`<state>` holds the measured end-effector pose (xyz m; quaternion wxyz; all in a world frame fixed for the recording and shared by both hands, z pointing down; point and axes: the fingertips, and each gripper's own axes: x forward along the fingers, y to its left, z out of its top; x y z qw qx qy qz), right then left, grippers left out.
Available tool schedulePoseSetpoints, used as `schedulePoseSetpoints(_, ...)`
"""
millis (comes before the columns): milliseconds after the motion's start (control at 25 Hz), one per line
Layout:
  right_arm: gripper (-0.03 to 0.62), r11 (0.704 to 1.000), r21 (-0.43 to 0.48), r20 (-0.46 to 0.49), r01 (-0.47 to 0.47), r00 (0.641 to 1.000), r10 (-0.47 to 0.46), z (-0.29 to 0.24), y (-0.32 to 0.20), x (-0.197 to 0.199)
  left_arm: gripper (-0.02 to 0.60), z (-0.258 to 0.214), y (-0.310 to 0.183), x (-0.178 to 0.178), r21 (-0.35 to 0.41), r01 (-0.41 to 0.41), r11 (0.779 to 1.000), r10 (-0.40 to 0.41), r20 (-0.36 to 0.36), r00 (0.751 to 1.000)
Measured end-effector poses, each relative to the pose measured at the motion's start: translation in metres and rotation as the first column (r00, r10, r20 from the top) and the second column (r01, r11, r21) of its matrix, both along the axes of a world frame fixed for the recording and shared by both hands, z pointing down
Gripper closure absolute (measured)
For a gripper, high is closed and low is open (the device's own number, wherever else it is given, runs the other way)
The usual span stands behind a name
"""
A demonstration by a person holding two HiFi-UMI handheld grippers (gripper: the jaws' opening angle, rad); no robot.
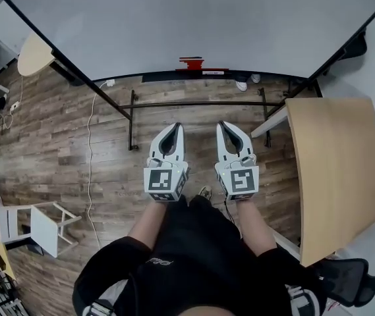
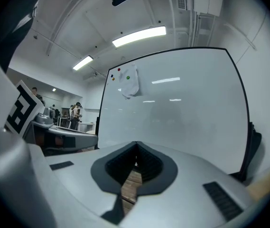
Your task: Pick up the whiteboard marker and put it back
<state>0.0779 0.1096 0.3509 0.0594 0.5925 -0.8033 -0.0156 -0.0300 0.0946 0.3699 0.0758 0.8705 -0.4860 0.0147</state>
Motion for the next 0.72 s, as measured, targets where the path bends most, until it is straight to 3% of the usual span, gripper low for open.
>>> schedulePoseSetpoints(400, 0.594, 1.000, 0.029, 0.015, 0.006, 1.000, -0.006, -0.010, -0.017, -0.030, 0.577, -0.022, -0.013, -0.022, 0.052, -0.026, 0.998, 0.025, 0.026, 0.999)
schedulePoseSetpoints(560, 0.594, 0.999, 0.039, 0.019, 0.010, 1.000, -0.011, -0.013, -0.027, -0.040, 0.577, -0.029, -0.021, -0.032, 0.052, -0.016, 0.999, 0.018, -0.023, 1.000)
schedulePoseSetpoints(720, 0.594, 0.999, 0.046, 0.016, 0.011, 1.000, -0.012, -0.018, -0.031, -0.045, 0.577, -0.035, -0.027, -0.037, 0.071, -0.017, 0.997, 0.018, -0.023, 1.000)
